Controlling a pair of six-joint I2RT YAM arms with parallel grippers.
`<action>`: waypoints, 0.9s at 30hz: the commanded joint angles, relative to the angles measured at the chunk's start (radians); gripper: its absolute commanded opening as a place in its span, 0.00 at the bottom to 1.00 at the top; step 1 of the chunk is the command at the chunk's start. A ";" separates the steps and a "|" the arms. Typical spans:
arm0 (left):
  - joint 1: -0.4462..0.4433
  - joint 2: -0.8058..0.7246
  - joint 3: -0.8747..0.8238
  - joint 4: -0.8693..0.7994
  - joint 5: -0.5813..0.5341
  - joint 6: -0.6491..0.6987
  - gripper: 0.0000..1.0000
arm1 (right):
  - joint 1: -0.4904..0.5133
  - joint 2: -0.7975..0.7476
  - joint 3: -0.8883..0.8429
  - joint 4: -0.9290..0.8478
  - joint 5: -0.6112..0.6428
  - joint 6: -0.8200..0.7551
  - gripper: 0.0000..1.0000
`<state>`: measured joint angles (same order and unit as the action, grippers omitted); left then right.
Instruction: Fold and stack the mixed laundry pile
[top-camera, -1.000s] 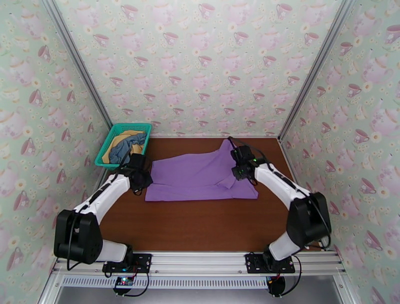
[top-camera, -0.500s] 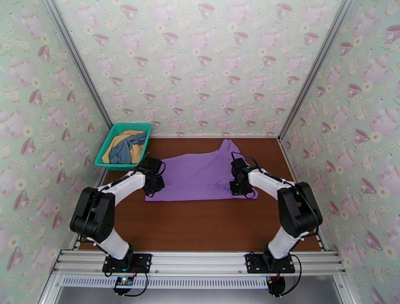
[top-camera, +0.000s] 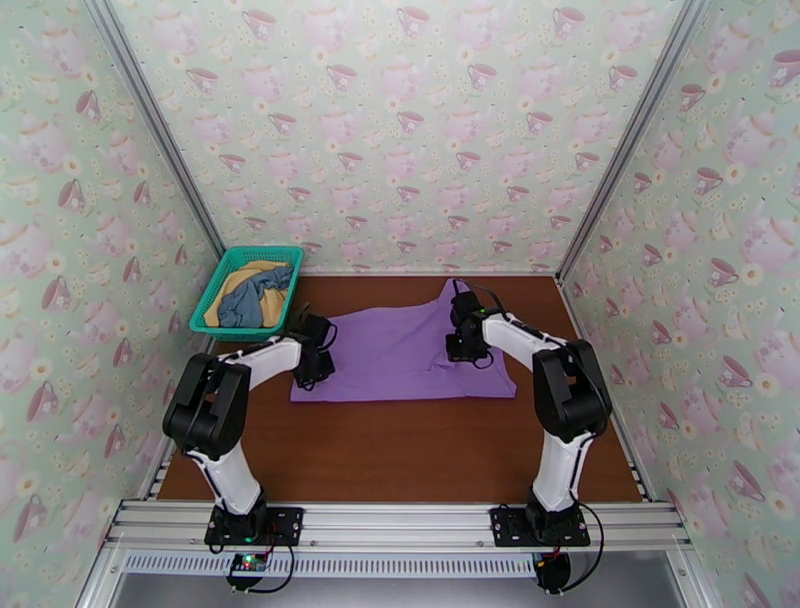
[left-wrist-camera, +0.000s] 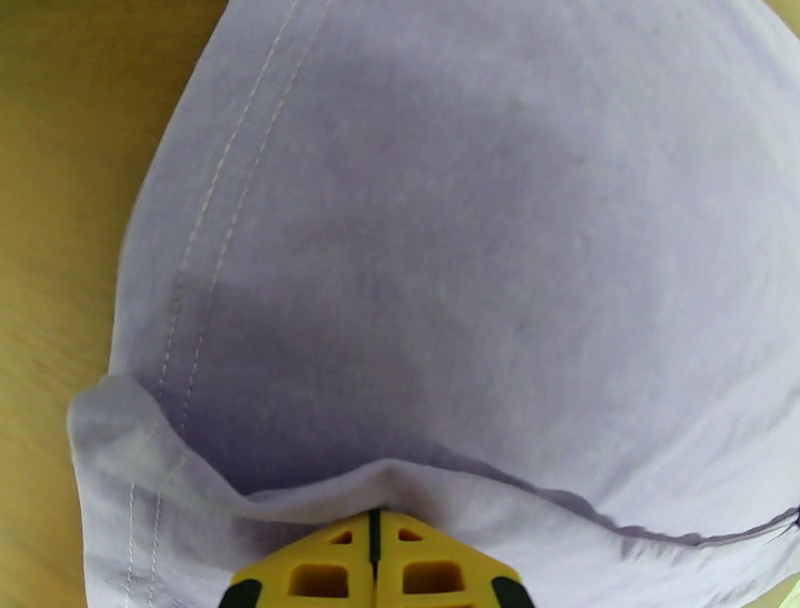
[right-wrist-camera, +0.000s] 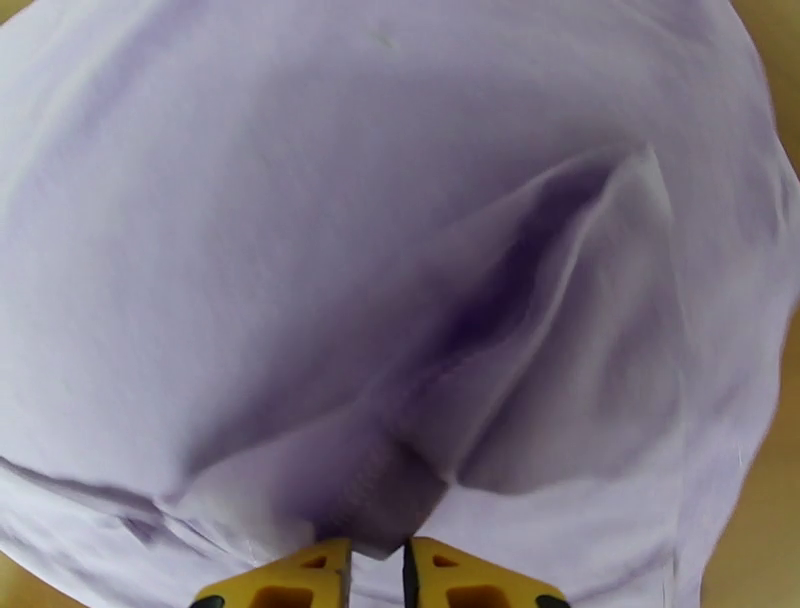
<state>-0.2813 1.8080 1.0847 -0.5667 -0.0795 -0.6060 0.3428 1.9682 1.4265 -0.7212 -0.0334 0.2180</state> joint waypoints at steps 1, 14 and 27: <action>-0.002 0.047 0.007 0.014 0.003 -0.005 0.00 | 0.004 0.062 0.088 0.047 -0.065 0.025 0.24; -0.019 -0.081 -0.023 -0.043 -0.037 0.008 0.00 | -0.005 0.039 0.167 0.015 -0.023 0.068 0.31; -0.062 0.043 -0.043 0.001 -0.021 -0.049 0.00 | -0.010 -0.208 -0.376 0.153 0.055 0.219 0.28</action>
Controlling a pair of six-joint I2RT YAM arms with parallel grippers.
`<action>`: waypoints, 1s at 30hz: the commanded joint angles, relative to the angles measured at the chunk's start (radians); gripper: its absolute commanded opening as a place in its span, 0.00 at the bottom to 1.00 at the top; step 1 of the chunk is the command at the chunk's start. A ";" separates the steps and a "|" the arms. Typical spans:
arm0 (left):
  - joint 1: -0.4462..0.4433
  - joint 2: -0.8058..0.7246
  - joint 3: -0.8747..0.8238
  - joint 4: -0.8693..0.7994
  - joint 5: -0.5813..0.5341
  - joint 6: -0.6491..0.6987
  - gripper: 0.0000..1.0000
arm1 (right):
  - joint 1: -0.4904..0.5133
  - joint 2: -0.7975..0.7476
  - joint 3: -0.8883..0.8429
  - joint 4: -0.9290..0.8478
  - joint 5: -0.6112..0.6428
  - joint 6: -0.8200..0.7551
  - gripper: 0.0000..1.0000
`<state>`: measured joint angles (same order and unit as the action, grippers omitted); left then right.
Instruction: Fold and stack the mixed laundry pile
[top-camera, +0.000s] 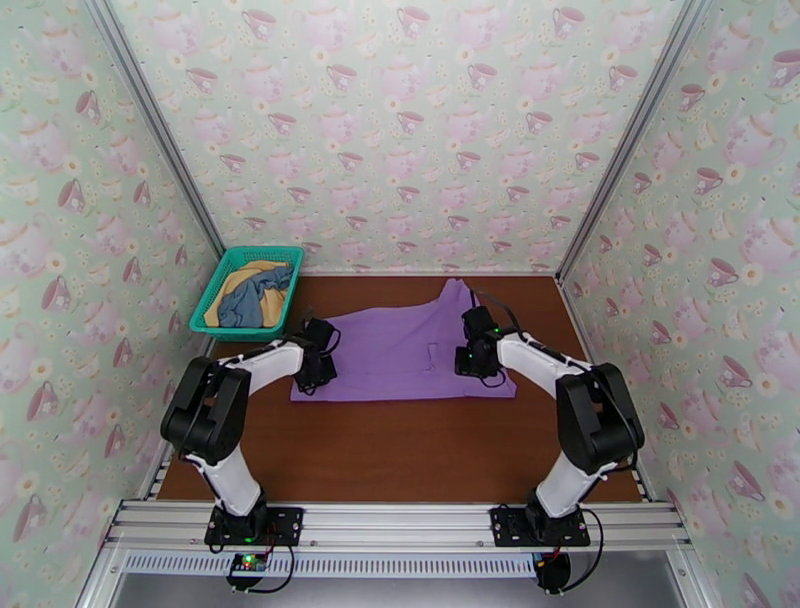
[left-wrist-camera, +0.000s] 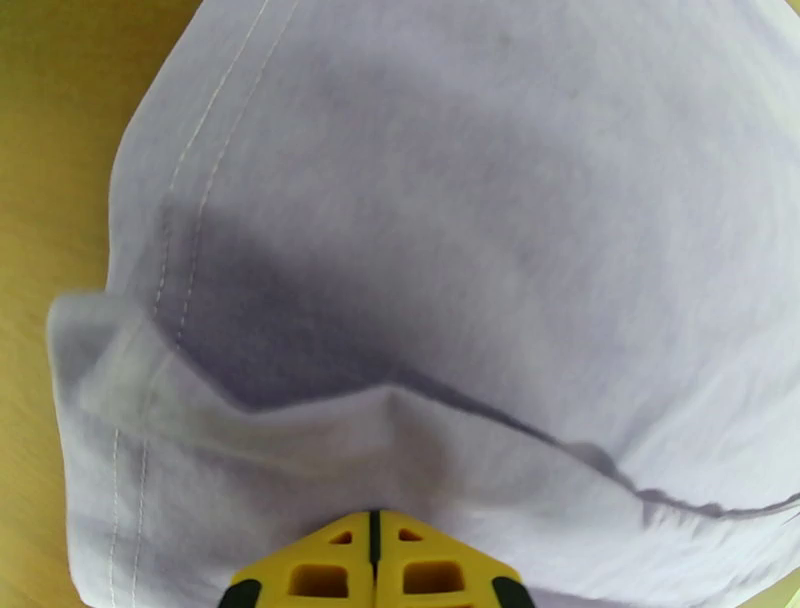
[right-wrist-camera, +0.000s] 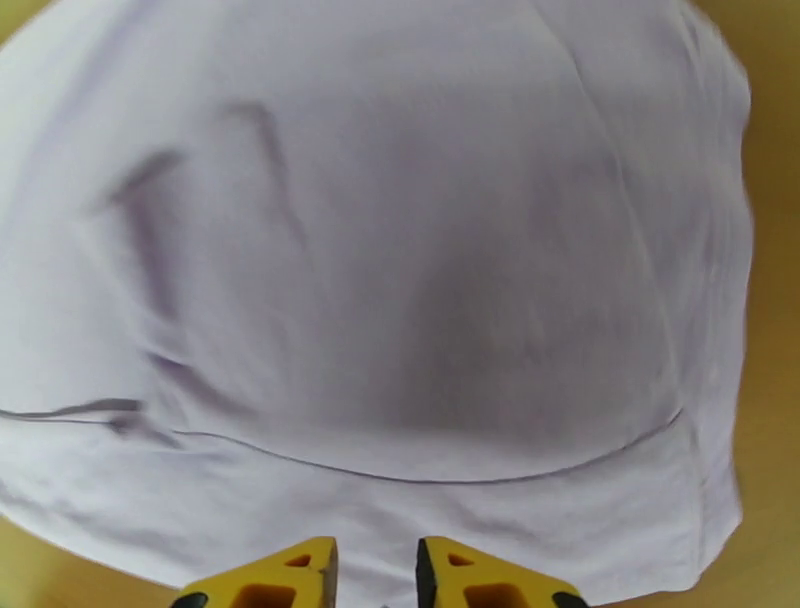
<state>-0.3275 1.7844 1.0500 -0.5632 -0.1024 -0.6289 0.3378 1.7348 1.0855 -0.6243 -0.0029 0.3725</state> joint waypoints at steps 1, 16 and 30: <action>-0.019 0.069 -0.008 -0.020 -0.011 -0.029 0.00 | -0.005 0.029 -0.051 0.063 0.031 0.089 0.26; -0.091 -0.049 -0.284 -0.056 -0.018 -0.130 0.00 | -0.002 -0.348 -0.391 -0.021 0.189 0.348 0.34; -0.148 -0.228 -0.358 -0.104 -0.087 -0.181 0.00 | -0.002 -0.482 -0.431 -0.080 0.128 0.297 0.35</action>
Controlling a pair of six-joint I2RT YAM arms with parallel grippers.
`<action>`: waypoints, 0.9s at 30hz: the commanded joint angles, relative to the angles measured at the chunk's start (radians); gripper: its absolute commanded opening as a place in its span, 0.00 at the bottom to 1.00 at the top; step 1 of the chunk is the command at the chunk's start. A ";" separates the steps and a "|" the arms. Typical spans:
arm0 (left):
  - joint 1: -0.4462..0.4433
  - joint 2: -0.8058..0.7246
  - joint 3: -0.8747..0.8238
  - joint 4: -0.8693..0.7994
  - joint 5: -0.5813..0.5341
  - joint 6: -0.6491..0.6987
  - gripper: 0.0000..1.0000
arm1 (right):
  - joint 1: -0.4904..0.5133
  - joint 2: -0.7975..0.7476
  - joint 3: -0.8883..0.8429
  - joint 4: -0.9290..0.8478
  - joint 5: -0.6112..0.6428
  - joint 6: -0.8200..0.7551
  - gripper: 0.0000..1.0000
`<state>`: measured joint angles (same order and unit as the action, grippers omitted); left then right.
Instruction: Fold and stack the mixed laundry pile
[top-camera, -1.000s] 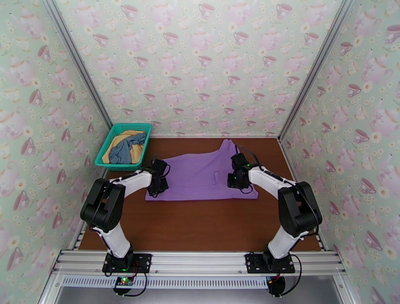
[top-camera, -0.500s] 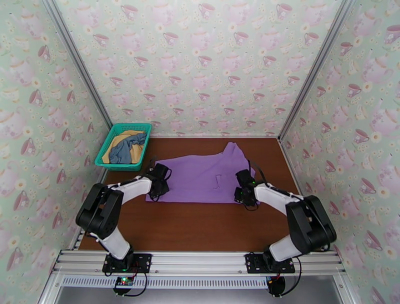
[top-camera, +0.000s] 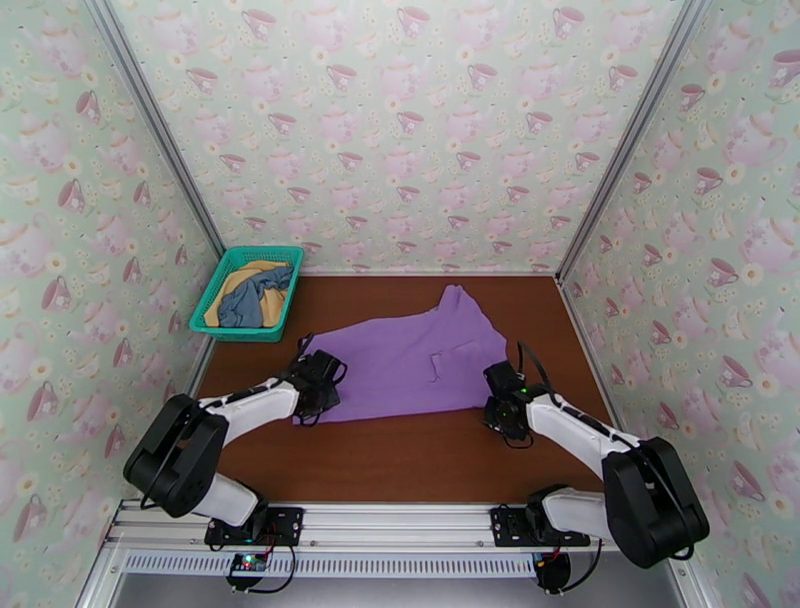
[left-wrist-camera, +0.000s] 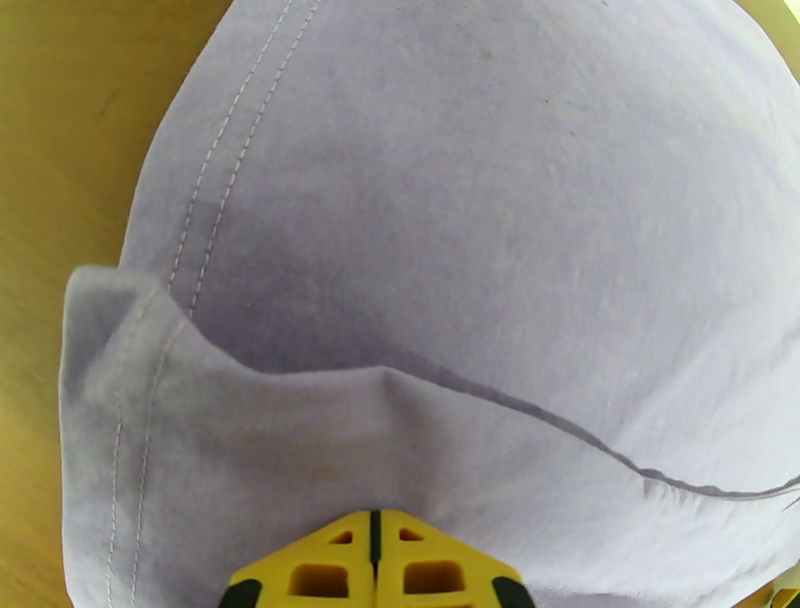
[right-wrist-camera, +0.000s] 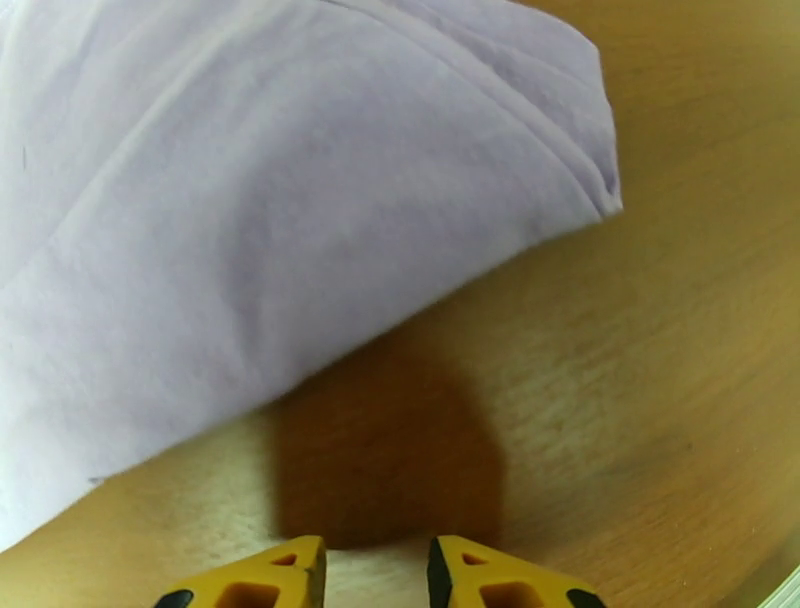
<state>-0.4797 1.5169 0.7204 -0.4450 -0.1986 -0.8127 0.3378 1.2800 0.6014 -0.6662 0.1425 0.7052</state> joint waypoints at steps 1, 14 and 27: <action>0.010 0.034 0.001 -0.235 0.001 0.014 0.00 | -0.003 -0.030 0.086 -0.064 -0.004 -0.060 0.35; 0.048 -0.018 0.331 -0.384 -0.071 0.139 0.29 | -0.205 0.176 0.221 -0.070 -0.024 -0.113 0.34; 0.047 -0.035 0.167 -0.199 0.112 0.147 0.29 | -0.267 0.407 0.275 -0.131 0.095 -0.080 0.13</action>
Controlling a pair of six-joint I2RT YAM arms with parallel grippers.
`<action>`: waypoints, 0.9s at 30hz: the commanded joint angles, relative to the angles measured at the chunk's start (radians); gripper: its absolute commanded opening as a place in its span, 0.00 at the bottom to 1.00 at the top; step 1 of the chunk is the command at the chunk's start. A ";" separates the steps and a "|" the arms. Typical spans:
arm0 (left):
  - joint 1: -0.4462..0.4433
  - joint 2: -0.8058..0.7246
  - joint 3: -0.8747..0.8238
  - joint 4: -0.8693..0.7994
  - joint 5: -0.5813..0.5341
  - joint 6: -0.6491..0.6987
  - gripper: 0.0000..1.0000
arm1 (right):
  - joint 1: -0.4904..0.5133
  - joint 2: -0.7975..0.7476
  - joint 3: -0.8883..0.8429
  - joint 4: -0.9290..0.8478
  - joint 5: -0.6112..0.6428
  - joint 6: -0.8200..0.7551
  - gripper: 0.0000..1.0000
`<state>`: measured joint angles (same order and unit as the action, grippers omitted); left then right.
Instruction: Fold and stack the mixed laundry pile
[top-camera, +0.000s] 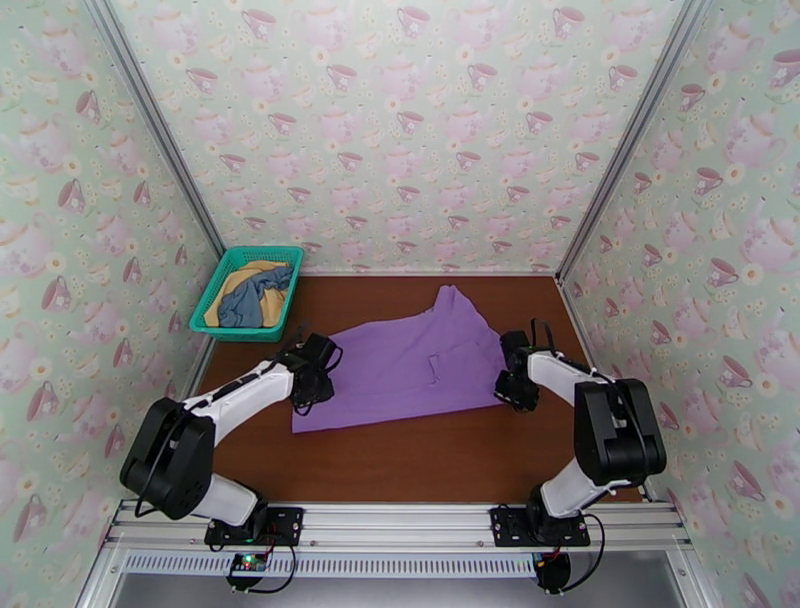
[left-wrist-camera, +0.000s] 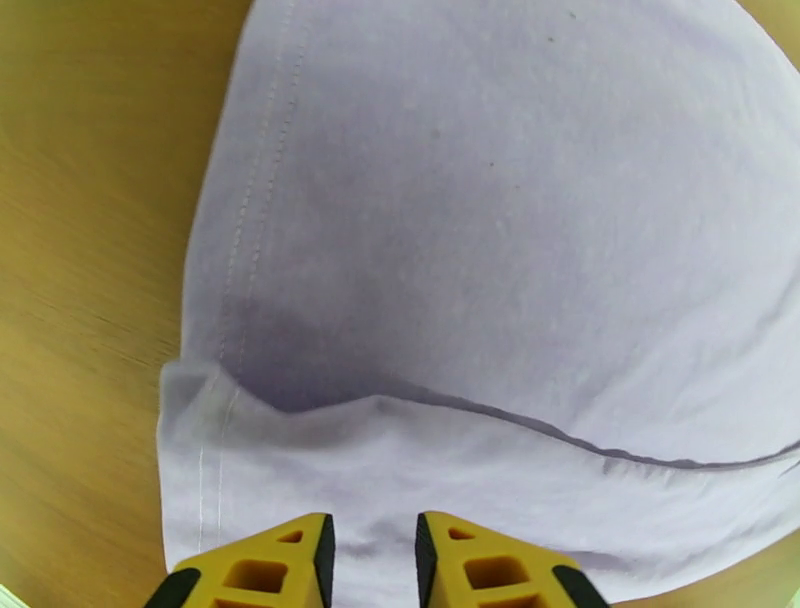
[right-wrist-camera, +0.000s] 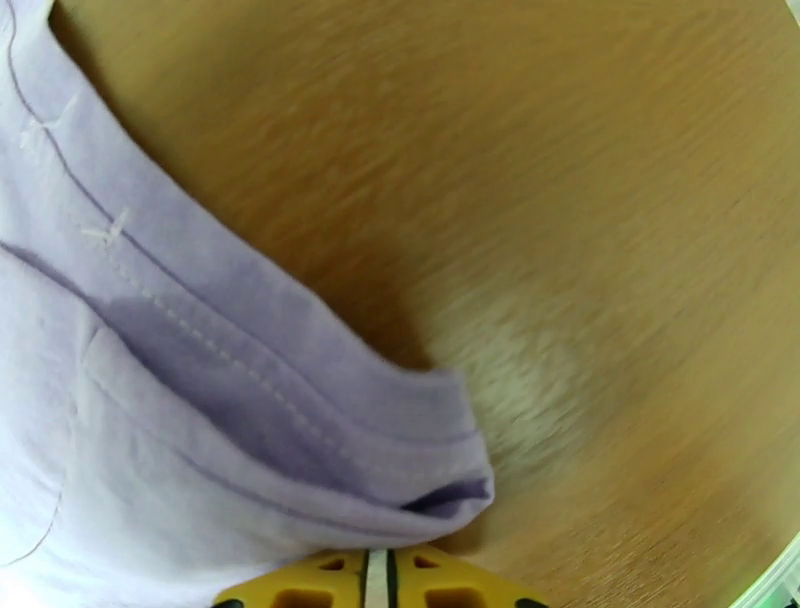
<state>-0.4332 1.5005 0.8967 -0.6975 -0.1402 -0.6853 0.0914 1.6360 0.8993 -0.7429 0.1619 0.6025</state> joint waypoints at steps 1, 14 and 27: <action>0.001 -0.019 -0.010 0.057 0.058 0.024 0.29 | -0.026 0.053 -0.029 -0.062 0.079 0.028 0.13; 0.019 -0.003 -0.071 0.117 0.088 0.049 0.30 | -0.035 -0.073 -0.135 -0.164 0.097 0.113 0.14; 0.086 0.010 0.093 0.022 0.053 0.113 0.51 | -0.035 -0.270 0.110 -0.289 0.033 -0.067 0.27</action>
<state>-0.3721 1.4948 0.8970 -0.6434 -0.0681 -0.6086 0.0628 1.4239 0.8700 -0.9871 0.2047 0.6403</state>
